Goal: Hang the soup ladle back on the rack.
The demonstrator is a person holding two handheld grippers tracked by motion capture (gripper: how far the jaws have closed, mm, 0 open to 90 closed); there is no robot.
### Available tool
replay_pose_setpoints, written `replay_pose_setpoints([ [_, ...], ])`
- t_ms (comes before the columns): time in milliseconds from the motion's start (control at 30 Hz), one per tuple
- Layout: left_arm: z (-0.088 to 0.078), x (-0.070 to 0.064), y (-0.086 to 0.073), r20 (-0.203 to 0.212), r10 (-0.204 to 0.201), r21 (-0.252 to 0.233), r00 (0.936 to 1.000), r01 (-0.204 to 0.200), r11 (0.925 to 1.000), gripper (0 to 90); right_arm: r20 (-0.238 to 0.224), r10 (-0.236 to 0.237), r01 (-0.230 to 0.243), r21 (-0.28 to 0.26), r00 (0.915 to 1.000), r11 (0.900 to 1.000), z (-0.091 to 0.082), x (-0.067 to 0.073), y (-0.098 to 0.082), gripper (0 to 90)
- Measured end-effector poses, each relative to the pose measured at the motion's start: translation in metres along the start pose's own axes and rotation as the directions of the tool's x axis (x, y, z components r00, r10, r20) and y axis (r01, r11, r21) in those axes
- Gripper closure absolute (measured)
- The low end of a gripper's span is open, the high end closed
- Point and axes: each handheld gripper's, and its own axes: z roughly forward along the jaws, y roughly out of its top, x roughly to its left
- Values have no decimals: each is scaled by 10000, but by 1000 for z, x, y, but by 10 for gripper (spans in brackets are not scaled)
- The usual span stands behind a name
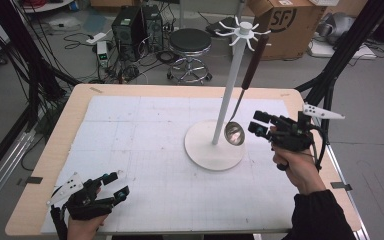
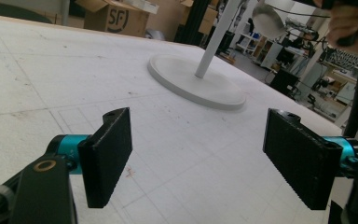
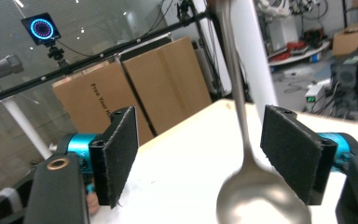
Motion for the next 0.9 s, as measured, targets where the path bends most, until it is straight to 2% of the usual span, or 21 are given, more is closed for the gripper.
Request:
replay_pose_setpoints([
  [167,-3,-3,2,-5,111,-102,9999,-111,9999,244,342,303,-313,275,9990,9991,-8,-1,-40,221],
  [233,-4,-3,2,-15,88,-211,10000,-88,9997,244,635,156,-189,509,9979,9985,-10,-2,-57,214],
  [333,-4,-2,2,-60,117,-199,9999,-118,9997,244,685,415,-472,831,9968,9954,-10,-3,-80,210],
  [500,-6,-3,4,-94,146,-326,9998,-149,9994,244,837,794,-881,1050,9933,9906,-9,-9,-109,209],
  [600,-7,-4,3,-95,191,-300,9998,-194,9994,244,953,915,-1031,1252,9912,9868,-11,-12,-121,209],
  [900,-6,-5,1,93,215,-186,9997,-213,9996,244,937,1216,-1317,1111,9882,9850,-15,-12,-135,191],
])
